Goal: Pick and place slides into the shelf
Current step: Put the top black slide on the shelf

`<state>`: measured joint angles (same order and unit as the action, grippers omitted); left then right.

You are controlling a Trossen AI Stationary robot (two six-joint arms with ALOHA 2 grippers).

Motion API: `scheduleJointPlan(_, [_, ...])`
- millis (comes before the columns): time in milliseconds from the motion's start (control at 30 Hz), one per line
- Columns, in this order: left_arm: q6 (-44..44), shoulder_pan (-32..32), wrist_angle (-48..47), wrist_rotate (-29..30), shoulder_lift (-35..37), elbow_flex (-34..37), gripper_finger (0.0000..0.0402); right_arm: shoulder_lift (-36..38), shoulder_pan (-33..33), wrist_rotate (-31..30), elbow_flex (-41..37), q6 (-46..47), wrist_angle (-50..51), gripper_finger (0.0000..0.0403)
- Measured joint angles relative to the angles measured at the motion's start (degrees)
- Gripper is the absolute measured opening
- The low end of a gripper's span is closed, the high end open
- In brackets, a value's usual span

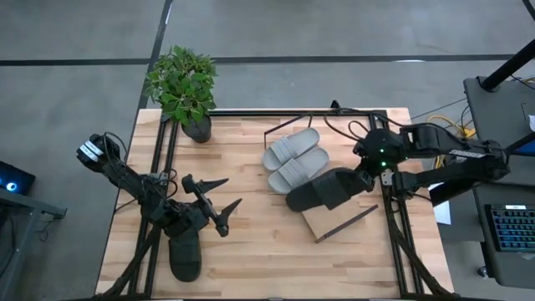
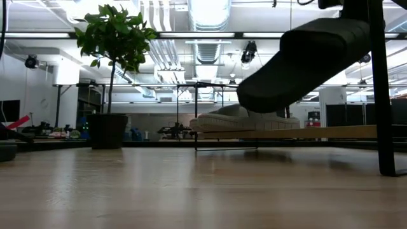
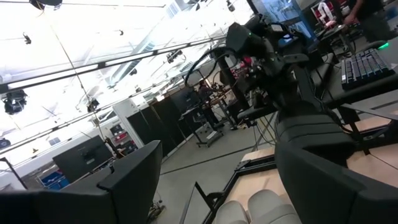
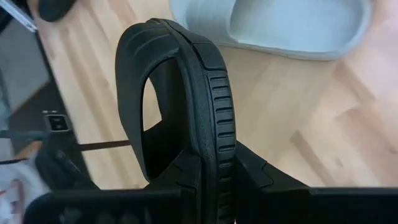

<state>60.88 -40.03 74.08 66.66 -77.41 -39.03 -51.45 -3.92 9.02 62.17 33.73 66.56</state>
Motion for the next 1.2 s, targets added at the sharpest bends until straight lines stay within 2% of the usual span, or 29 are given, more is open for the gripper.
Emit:
scheduleJointPlan(633, [0.0, 0.0, 0.0, 0.38, 0.0, 0.02, 0.0295, -0.62, -16.9, 17.36, -10.11, -8.95, -7.01, 0.004])
scheduleJointPlan(967, [0.02, 0.0, -0.01, 2.91, -0.02, 0.02, 0.0295, -5.0, -24.46, 26.36, -12.94, -15.51, -7.0, 0.004])
scheduleJointPlan(1200, [0.0, 0.0, 0.0, 3.03, -0.02, 0.02, 0.0295, -10.16, -27.42, 27.16, -13.77, -19.9, -7.1, 0.004])
